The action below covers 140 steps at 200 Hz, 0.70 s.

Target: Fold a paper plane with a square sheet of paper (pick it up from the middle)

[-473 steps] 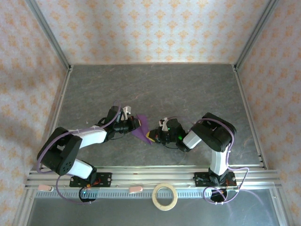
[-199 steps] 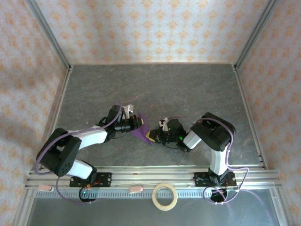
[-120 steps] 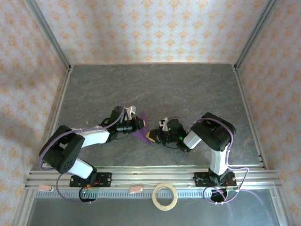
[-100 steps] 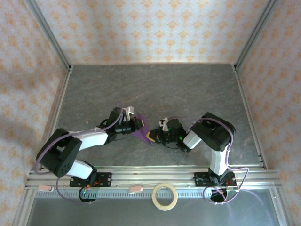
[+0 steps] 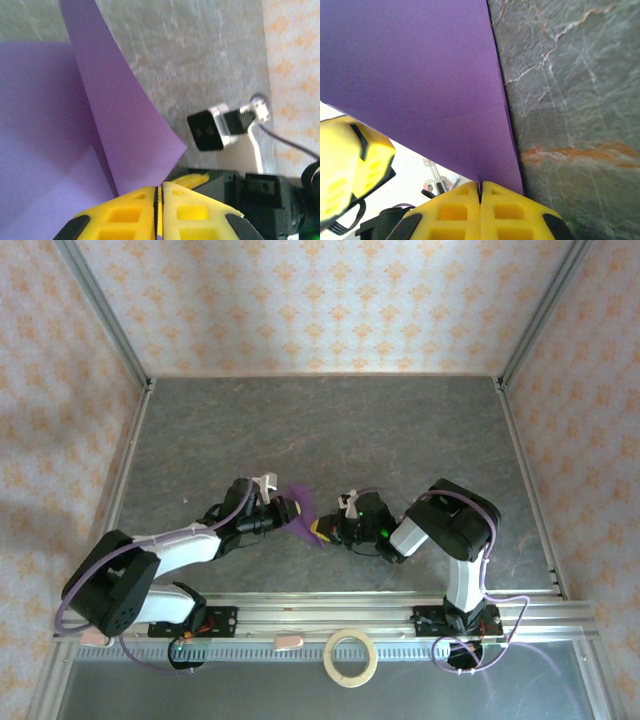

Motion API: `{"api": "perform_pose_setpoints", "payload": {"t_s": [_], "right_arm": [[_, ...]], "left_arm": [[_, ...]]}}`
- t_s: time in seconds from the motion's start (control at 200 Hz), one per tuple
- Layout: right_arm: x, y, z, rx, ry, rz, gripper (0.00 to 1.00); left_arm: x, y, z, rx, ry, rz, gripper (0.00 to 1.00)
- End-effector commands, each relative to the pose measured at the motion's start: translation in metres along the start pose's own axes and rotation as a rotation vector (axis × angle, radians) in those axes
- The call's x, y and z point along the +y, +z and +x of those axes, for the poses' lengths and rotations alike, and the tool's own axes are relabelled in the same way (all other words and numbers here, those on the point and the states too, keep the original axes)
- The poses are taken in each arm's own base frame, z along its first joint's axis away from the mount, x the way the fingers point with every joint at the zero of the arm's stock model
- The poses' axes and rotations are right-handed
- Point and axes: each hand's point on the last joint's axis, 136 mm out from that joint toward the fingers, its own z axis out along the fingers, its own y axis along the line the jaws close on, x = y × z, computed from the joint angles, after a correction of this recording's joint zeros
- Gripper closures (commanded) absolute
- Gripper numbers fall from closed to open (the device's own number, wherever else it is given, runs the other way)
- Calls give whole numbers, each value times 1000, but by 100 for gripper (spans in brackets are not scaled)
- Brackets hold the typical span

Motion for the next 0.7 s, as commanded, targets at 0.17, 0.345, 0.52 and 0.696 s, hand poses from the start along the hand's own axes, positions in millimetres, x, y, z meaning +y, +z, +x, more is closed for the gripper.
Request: {"api": "perform_pose_setpoints", "payload": {"t_s": [0.17, 0.345, 0.52, 0.696], "right_arm": [[-12, -3, 0, -3, 30, 41, 100], [-12, -4, 1, -4, 27, 38, 100], [-12, -5, 0, -14, 22, 39, 100], [-15, -6, -1, -24, 25, 51, 100]], "left_arm": [[-27, 13, -4, 35, 63, 112, 87], [-13, 23, -5, 40, 53, 54, 87], [-4, 31, -7, 36, 48, 18, 88], [0, 35, -10, 26, 55, 1, 88]]}}
